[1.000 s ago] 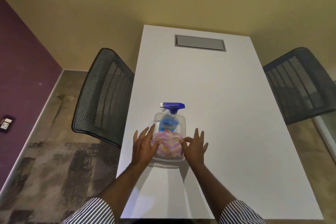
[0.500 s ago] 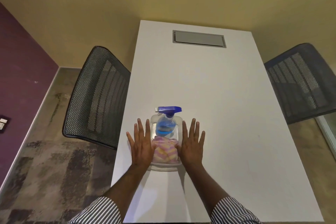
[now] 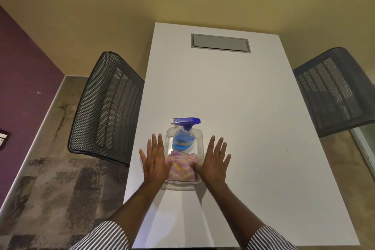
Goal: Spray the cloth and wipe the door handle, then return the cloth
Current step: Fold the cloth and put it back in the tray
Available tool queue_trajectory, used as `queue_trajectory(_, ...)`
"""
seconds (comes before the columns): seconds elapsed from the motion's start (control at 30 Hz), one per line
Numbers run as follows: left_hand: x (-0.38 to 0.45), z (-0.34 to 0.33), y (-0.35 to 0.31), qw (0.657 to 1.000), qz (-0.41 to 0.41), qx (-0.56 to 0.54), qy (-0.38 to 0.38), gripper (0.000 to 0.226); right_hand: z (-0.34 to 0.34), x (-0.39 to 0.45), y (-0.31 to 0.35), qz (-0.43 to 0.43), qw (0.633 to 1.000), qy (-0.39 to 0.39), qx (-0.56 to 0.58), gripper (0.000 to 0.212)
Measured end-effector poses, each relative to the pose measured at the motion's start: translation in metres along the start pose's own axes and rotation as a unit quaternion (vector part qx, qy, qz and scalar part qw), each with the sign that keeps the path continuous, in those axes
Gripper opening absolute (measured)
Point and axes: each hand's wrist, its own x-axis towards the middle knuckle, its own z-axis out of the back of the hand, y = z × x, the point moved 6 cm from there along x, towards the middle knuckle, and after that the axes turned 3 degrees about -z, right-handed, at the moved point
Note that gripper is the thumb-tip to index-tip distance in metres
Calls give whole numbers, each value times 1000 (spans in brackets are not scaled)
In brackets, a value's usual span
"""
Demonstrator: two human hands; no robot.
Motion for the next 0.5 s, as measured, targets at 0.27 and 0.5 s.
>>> queue_trajectory(0.27,1,-2,-3,998,40,12,45,135,-5,-11,9,-29,998,41,-34,139)
queue_trajectory(0.5,-5,-8,-18,993,53,90,55,123,-26,-7,10,-37,997,22,-60,121)
